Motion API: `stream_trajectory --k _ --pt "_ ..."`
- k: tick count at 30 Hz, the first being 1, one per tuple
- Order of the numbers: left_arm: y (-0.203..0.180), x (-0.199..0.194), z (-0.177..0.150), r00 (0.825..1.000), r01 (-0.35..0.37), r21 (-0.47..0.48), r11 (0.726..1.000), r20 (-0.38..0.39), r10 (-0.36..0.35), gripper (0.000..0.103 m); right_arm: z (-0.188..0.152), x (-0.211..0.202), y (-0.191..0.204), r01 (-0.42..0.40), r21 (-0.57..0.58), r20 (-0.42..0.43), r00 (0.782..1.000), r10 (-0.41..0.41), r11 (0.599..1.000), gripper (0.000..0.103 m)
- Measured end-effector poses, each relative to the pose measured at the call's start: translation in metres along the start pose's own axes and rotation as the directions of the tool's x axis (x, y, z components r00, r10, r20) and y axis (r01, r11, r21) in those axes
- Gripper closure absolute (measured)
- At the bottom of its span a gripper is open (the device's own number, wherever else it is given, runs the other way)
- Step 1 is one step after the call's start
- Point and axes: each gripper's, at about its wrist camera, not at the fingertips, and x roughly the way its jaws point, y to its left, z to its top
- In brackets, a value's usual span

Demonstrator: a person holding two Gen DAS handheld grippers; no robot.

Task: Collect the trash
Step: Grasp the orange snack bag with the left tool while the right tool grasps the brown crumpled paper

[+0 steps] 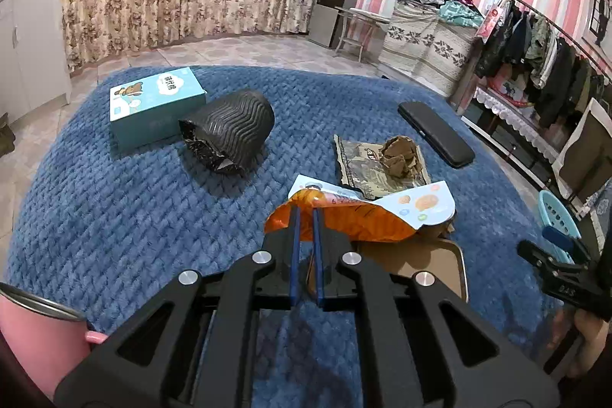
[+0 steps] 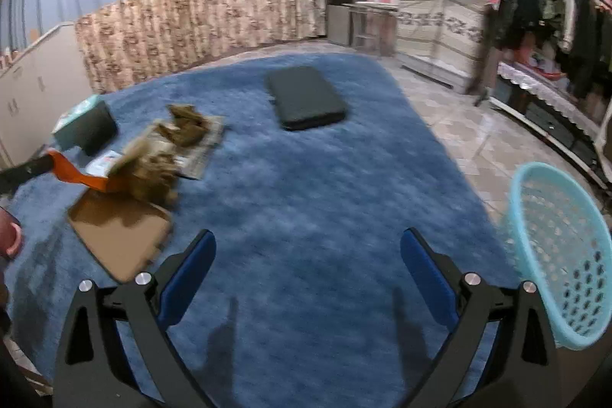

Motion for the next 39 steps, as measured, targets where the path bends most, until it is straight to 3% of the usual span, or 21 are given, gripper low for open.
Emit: stream_trajectory --k 15,17,18,19,20,22,25,27,31,39 --pt "0.014 0.004 -0.008 0.999 -0.023 0.063 0.998 -0.021 0.025 0.098 0.023 0.042 0.087 -0.113 -0.152 -0.042 0.993 0.108 0.982 0.009" --pt "0.014 0.002 -0.009 0.999 -0.027 0.067 0.997 -0.02 0.028 0.098 0.027 0.046 0.093 -0.114 -0.172 -0.042 0.993 0.109 0.978 0.011" --pt "0.014 0.001 -0.009 0.999 -0.029 0.068 0.997 -0.019 0.03 0.097 0.027 0.048 0.095 -0.124 -0.177 -0.045 0.992 0.118 0.976 0.02" --pt "0.014 0.001 -0.009 0.999 -0.029 0.067 0.997 -0.02 0.031 0.092 0.028 0.05 0.097 -0.136 -0.186 -0.052 0.99 0.128 0.973 0.032" --pt "0.015 0.0 -0.009 0.999 -0.03 0.062 0.998 -0.021 0.031 0.087 0.03 0.052 0.1 -0.148 -0.199 -0.062 0.988 0.138 0.969 0.038" --pt "0.017 -0.004 -0.009 0.999 -0.028 0.043 0.999 -0.015 0.029 0.061 0.03 0.054 0.104 -0.17 -0.217 -0.068 0.985 0.159 0.961 0.056" --pt "0.018 -0.011 -0.011 1.0 -0.015 0.025 1.0 0.002 0.015 0.036 0.025 0.047 0.104 -0.167 -0.258 -0.047 0.986 0.16 0.952 0.058" --pt "0.016 -0.014 -0.012 1.0 -0.003 0.021 1.0 0.003 0.003 0.026 0.022 0.039 0.095 -0.156 -0.251 -0.021 0.988 0.156 0.955 0.058" --pt "0.006 -0.016 -0.018 0.998 0.058 0.021 0.998 -0.008 -0.057 0.022 0.02 0.027 0.065 -0.13 -0.197 -0.002 0.991 0.132 0.972 0.058" --pt "-0.031 -0.005 -0.029 0.993 0.116 0.08 0.99 -0.033 -0.113 0.021 0.008 -0.009 -0.008 0.0 -0.142 0.002 1.0 0.0 0.99 0.058"
